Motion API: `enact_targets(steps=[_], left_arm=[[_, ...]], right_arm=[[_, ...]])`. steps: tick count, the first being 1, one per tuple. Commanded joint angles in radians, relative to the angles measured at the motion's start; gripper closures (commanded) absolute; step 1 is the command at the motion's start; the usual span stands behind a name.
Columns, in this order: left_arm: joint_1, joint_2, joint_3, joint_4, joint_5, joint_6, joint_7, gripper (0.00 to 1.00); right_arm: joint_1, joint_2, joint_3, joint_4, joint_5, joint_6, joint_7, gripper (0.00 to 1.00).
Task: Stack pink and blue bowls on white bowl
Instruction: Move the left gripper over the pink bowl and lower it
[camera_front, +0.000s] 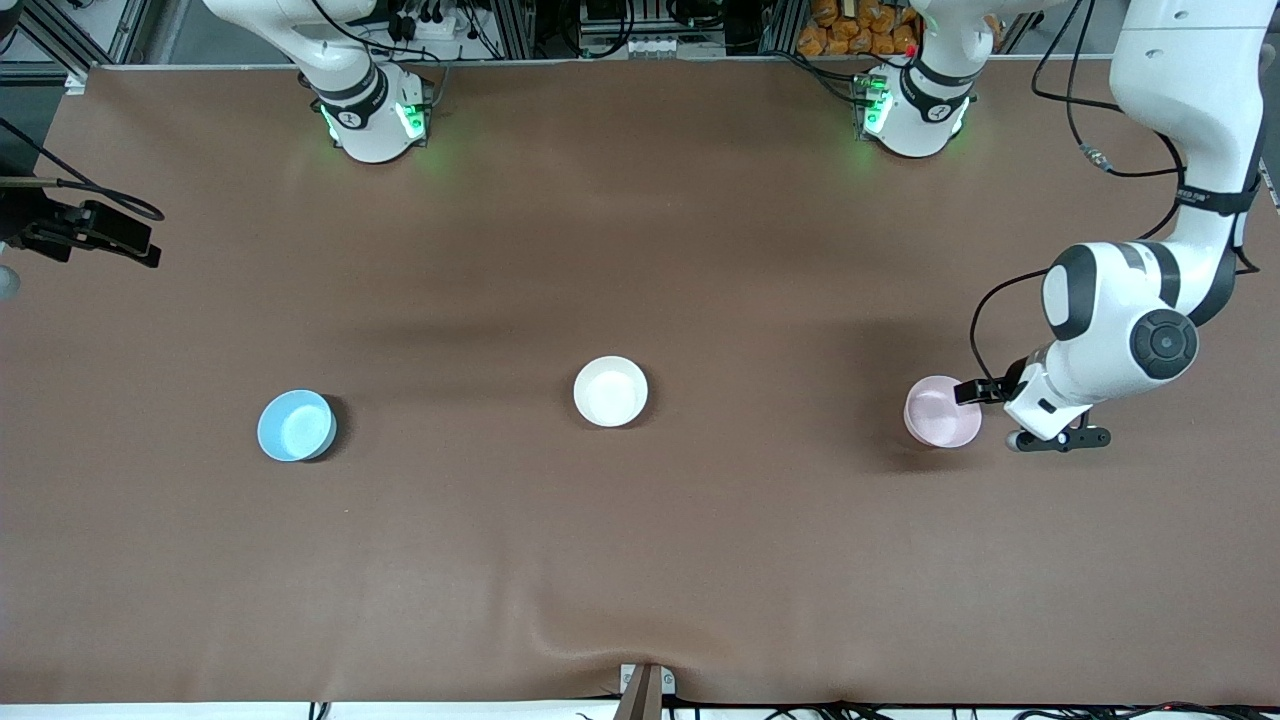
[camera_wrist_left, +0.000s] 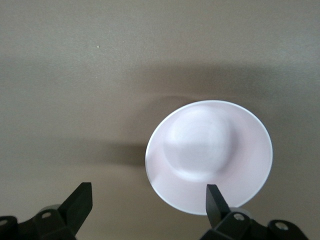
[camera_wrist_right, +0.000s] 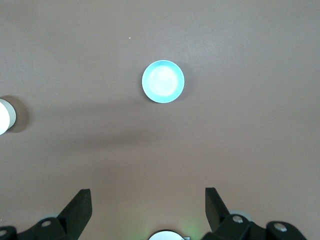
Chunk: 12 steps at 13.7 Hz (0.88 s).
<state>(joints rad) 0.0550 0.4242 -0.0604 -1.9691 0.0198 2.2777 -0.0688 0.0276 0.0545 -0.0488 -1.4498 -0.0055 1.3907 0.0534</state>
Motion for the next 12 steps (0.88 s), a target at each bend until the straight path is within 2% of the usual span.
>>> enact_targets(steps=[1, 7, 8, 10, 11, 12], left_arm=[[0.008, 0.019, -0.004, 0.001, -0.018, 0.028, 0.02, 0.0], [0.022, 0.073, -0.004, 0.001, -0.017, 0.091, 0.02, 0.0], [0.022, 0.074, -0.004, 0.001, -0.017, 0.092, 0.02, 0.03], [0.022, 0.074, -0.004, 0.001, -0.017, 0.094, 0.02, 0.18], [0.022, 0.074, -0.004, 0.001, -0.017, 0.098, 0.02, 0.29], [0.022, 0.076, -0.004, 0.002, -0.015, 0.108, 0.021, 0.33]], right_arm=[[0.002, 0.001, 0.0, 0.012, -0.016, -0.039, 0.0, 0.0], [0.0, -0.001, 0.0, 0.014, -0.016, -0.042, 0.002, 0.0], [0.0, -0.001, 0.0, 0.014, -0.016, -0.044, 0.0, 0.0], [0.0, -0.001, 0.0, 0.014, -0.016, -0.044, 0.002, 0.0], [0.002, -0.001, 0.0, 0.014, -0.016, -0.044, 0.002, 0.0], [0.002, -0.001, 0.0, 0.014, -0.016, -0.044, 0.002, 0.0]])
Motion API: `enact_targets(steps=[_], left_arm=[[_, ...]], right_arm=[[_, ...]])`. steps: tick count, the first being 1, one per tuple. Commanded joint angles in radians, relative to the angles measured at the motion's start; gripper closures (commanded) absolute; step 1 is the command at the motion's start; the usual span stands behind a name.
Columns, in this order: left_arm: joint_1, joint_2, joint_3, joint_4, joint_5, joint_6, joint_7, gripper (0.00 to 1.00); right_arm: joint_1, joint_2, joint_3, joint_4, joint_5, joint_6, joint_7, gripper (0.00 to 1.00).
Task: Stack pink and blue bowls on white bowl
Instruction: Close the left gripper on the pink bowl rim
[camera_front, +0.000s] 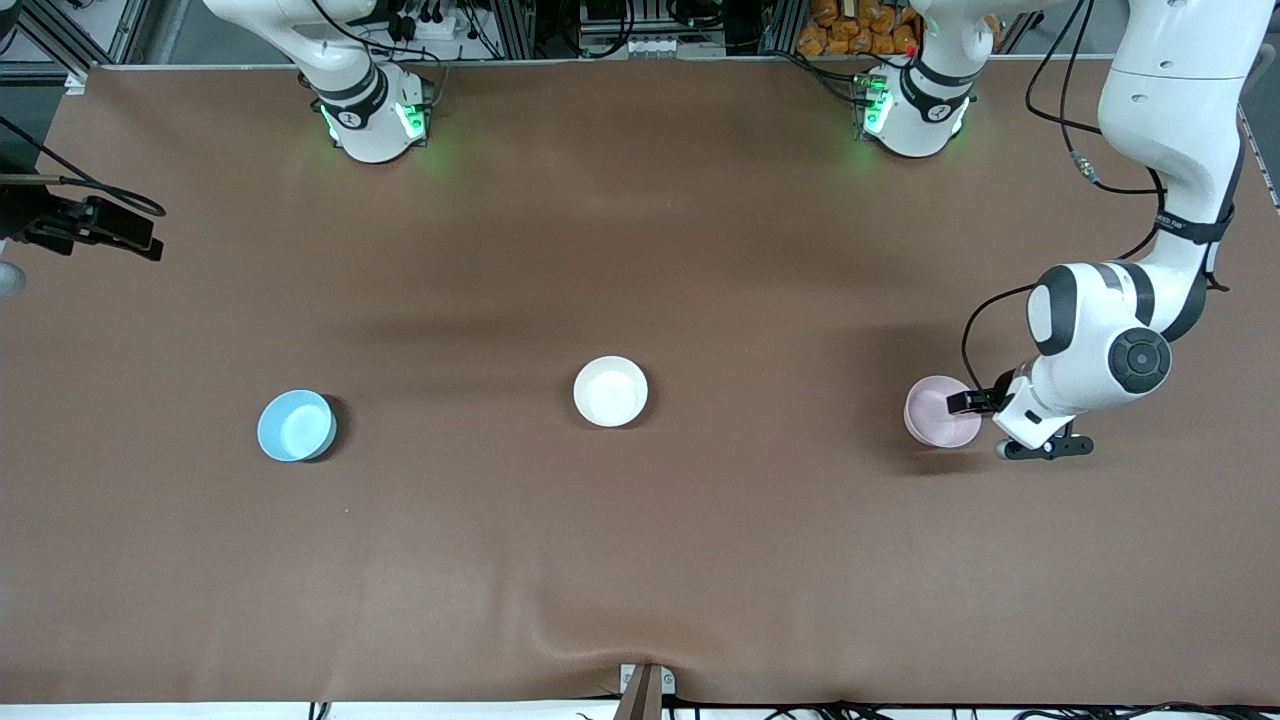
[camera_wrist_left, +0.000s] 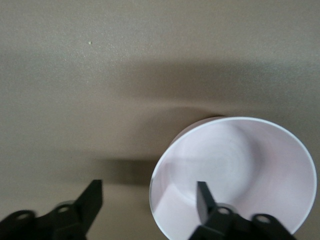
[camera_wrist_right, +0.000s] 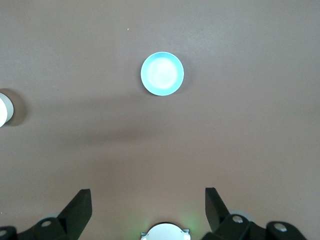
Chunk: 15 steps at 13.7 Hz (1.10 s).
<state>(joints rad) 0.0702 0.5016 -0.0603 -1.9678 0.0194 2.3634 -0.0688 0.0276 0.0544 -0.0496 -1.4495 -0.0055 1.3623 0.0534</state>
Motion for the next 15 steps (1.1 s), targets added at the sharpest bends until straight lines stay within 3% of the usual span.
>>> enact_targets(steps=[1, 4, 8, 11, 15], left_arm=[[0.008, 0.0, -0.004, 0.003, -0.015, 0.027, 0.021, 0.4], [0.013, 0.002, -0.006, 0.006, -0.015, 0.034, 0.05, 0.61], [0.011, 0.005, -0.006, 0.009, -0.015, 0.04, 0.052, 0.77], [0.011, 0.008, -0.006, 0.01, -0.016, 0.04, 0.052, 0.98], [-0.001, -0.021, -0.013, 0.015, -0.016, 0.028, 0.041, 1.0]], right_arm=[[0.002, -0.001, 0.001, 0.014, -0.016, -0.015, 0.0, 0.0], [0.002, -0.001, 0.001, 0.014, -0.016, -0.015, 0.0, 0.0], [0.002, 0.001, 0.001, 0.014, -0.016, -0.015, 0.002, 0.0], [0.002, 0.001, 0.001, 0.014, -0.016, -0.015, 0.002, 0.0], [0.002, -0.001, 0.001, 0.014, -0.016, -0.015, 0.002, 0.0]])
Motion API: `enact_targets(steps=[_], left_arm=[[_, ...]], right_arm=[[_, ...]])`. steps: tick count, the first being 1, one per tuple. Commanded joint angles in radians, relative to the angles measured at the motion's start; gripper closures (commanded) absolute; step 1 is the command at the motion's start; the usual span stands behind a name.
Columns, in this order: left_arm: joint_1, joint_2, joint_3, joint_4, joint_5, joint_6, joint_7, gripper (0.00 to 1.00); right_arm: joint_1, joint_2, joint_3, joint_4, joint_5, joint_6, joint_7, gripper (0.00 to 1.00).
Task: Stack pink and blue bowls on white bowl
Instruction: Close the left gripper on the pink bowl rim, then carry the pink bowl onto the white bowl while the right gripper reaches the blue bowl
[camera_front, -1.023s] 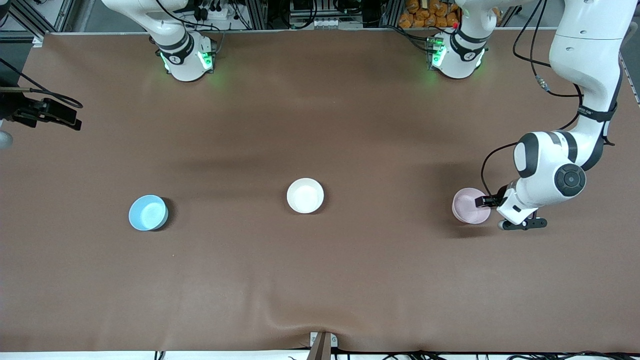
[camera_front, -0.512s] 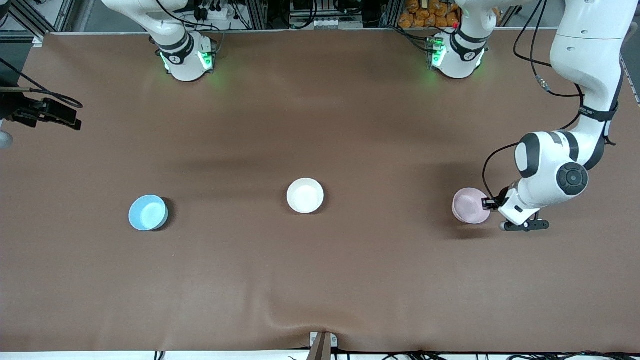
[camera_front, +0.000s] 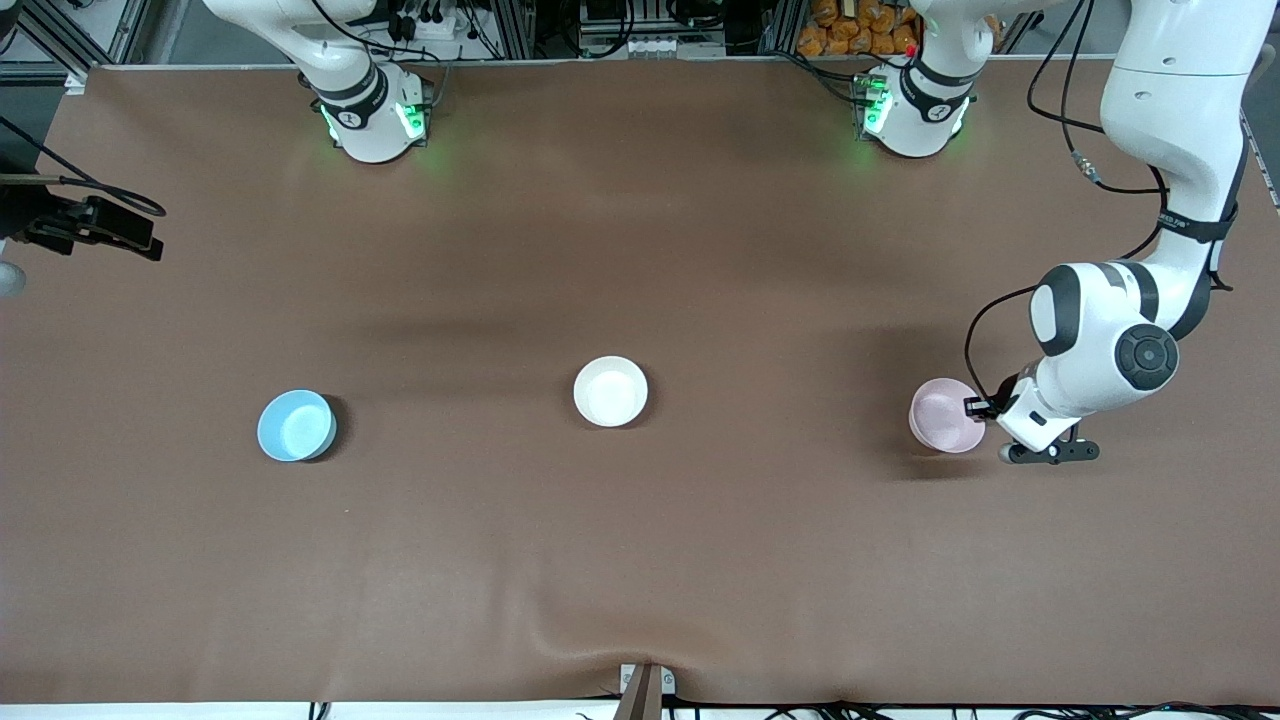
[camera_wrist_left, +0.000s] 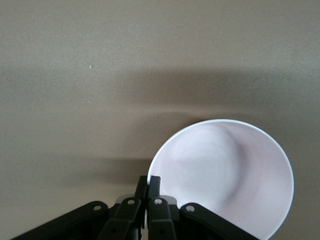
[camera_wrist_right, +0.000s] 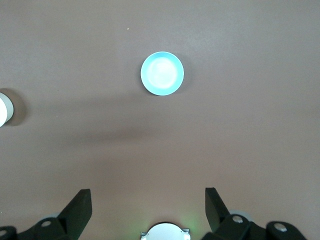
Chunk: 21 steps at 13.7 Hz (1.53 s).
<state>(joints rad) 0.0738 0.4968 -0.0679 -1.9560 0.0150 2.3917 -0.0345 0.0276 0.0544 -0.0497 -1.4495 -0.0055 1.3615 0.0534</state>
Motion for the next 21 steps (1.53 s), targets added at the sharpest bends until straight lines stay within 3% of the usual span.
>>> enact_targets(steps=[1, 10, 14, 19, 21], left_arm=[[0.001, -0.023, -0.007, 0.003, -0.012, -0.006, 0.013, 1.0], [0.004, -0.187, -0.127, 0.015, -0.104, -0.196, 0.007, 1.0], [0.001, -0.19, -0.205, 0.08, -0.144, -0.296, -0.079, 1.0], [-0.011, -0.176, -0.326, 0.123, -0.144, -0.309, -0.283, 1.0], [-0.04, -0.175, -0.342, 0.135, -0.142, -0.309, -0.346, 1.0]], right_arm=[[0.002, -0.001, 0.001, 0.014, -0.016, -0.015, 0.002, 0.0], [0.002, -0.001, 0.001, 0.014, -0.018, -0.015, 0.002, 0.0], [0.002, 0.002, 0.001, 0.012, -0.019, -0.015, 0.003, 0.0], [0.002, 0.002, 0.001, 0.011, -0.019, -0.016, 0.008, 0.0], [0.003, 0.002, 0.001, 0.008, -0.019, -0.016, 0.011, 0.0]])
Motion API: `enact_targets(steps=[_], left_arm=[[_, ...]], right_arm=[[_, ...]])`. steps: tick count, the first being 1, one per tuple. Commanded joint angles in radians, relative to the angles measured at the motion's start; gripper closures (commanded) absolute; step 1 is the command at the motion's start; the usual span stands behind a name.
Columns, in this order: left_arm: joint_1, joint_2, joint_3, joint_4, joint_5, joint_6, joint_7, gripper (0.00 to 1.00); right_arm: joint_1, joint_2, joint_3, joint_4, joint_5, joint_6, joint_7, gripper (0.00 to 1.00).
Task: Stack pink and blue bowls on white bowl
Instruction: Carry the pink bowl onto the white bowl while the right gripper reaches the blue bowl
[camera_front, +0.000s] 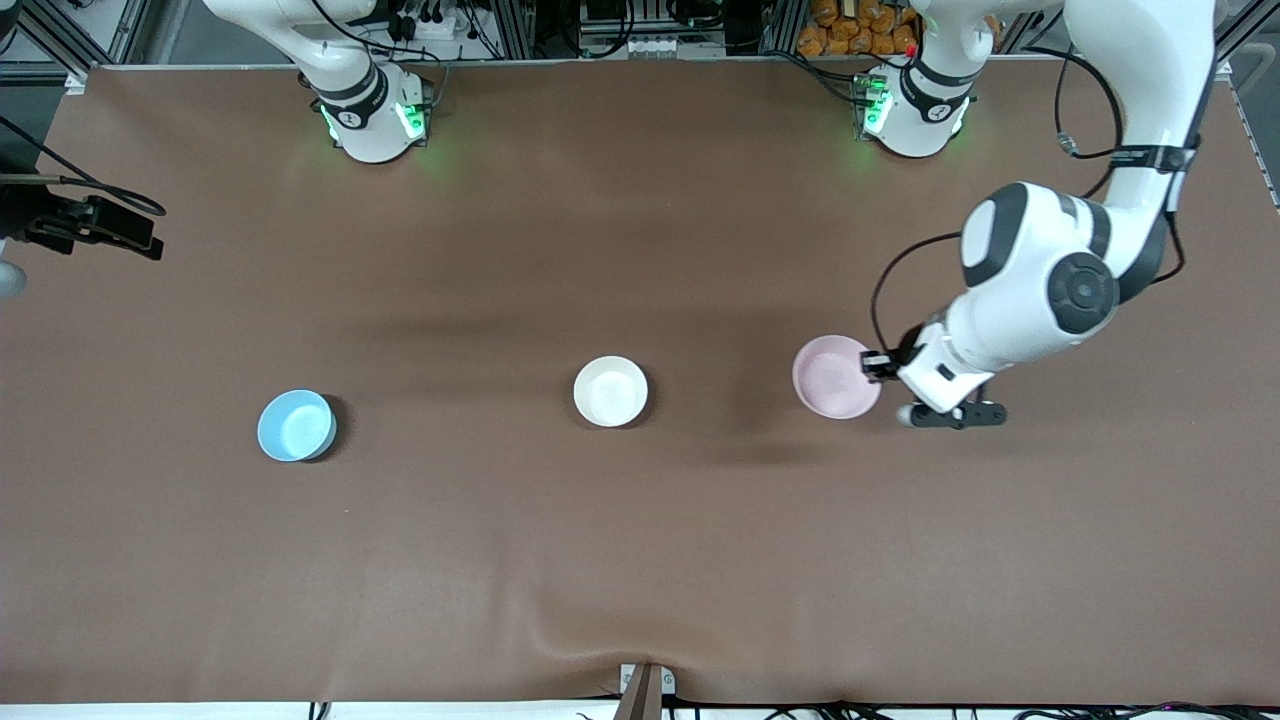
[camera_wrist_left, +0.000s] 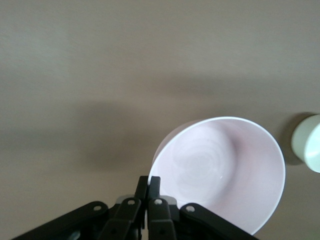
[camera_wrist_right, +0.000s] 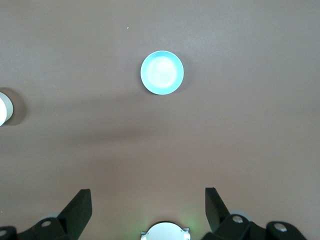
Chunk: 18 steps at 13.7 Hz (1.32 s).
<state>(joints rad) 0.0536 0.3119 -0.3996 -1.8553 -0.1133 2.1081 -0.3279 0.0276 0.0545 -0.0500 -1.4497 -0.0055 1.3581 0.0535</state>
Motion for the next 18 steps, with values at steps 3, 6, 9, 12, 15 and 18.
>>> enact_targets(steps=[3, 6, 9, 12, 15, 18], left_arm=[[-0.107, 0.03, -0.01, 0.062, -0.012, -0.025, -0.173, 1.0], [-0.185, 0.064, -0.008, 0.099, -0.003, -0.023, -0.265, 1.0], [-0.228, 0.102, -0.008, 0.125, -0.006, -0.013, -0.305, 1.0], [-0.261, 0.134, -0.008, 0.151, -0.006, -0.004, -0.344, 1.0], [-0.314, 0.176, -0.008, 0.166, -0.008, 0.068, -0.416, 1.0], [-0.371, 0.248, -0.002, 0.227, -0.005, 0.11, -0.502, 1.0]], right_arm=[[-0.009, 0.027, -0.001, 0.009, -0.024, -0.011, 0.012, 0.0], [-0.008, 0.039, -0.001, 0.009, -0.044, -0.01, 0.012, 0.0], [-0.031, 0.062, -0.004, 0.015, -0.041, 0.019, 0.017, 0.0], [-0.058, 0.16, -0.004, 0.008, -0.022, 0.026, 0.016, 0.0], [-0.064, 0.28, -0.004, -0.015, -0.022, 0.11, 0.002, 0.0], [-0.063, 0.385, -0.004, -0.046, -0.028, 0.226, -0.004, 0.0]])
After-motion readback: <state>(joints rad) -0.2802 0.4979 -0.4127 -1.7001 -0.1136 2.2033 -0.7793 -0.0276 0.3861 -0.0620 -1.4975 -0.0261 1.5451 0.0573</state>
